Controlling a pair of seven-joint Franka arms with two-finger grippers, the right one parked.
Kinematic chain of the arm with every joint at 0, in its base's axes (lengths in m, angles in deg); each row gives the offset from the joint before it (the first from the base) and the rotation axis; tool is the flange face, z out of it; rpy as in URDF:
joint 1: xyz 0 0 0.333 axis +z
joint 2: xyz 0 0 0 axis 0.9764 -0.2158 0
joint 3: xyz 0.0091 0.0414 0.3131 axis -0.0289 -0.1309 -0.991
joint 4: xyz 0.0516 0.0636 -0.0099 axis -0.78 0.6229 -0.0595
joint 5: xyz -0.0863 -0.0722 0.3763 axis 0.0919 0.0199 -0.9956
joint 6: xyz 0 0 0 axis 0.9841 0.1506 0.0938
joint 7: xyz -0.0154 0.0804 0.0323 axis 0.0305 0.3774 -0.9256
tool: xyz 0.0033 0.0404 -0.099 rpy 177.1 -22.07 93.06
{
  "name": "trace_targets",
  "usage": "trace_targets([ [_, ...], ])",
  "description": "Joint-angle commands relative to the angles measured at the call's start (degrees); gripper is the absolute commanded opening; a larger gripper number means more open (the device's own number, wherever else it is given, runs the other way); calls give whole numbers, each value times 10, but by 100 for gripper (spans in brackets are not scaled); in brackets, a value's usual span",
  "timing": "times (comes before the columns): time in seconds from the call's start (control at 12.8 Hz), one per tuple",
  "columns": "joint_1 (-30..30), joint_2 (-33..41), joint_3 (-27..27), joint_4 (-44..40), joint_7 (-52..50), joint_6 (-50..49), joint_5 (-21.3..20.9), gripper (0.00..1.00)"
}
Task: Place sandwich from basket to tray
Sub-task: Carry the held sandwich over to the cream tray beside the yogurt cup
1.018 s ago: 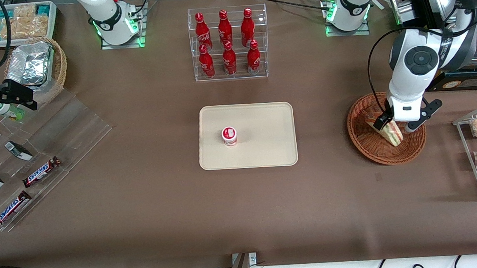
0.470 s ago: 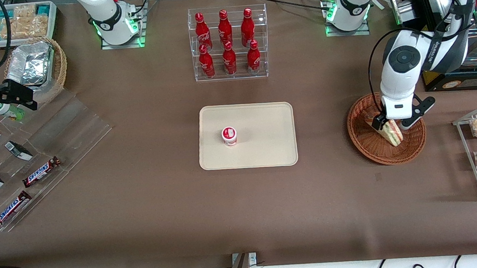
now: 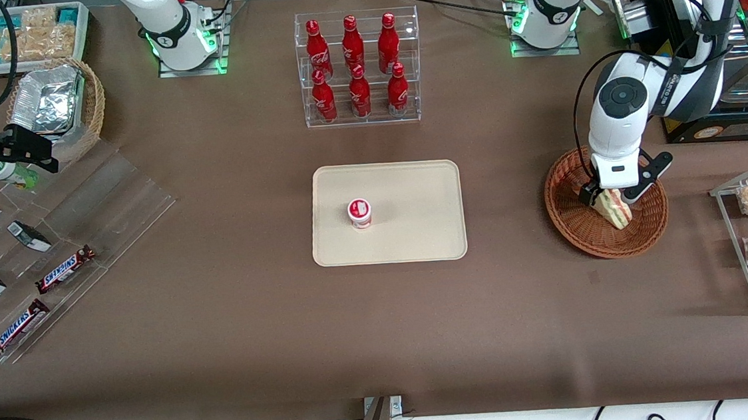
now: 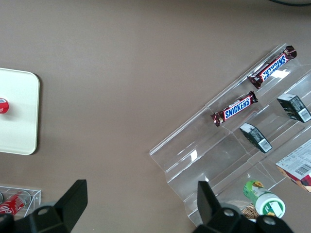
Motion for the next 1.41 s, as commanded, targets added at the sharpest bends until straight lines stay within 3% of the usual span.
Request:
trace_targets([
  [0.0,3,0,2,11,-21,15,-18,100],
  [0.08,4,0,2,11,-24,15,-27,90],
  [0.31,4,0,2,12,-44,14,-53,46],
  [0.47,4,2,3,12,-44,12,-53,38],
  [0.78,3,16,3,-4,-38,5,-53,34],
  [1.02,0,21,27,-55,27,-110,-31,34],
  [1.33,-3,52,60,-149,286,-260,148,32],
])
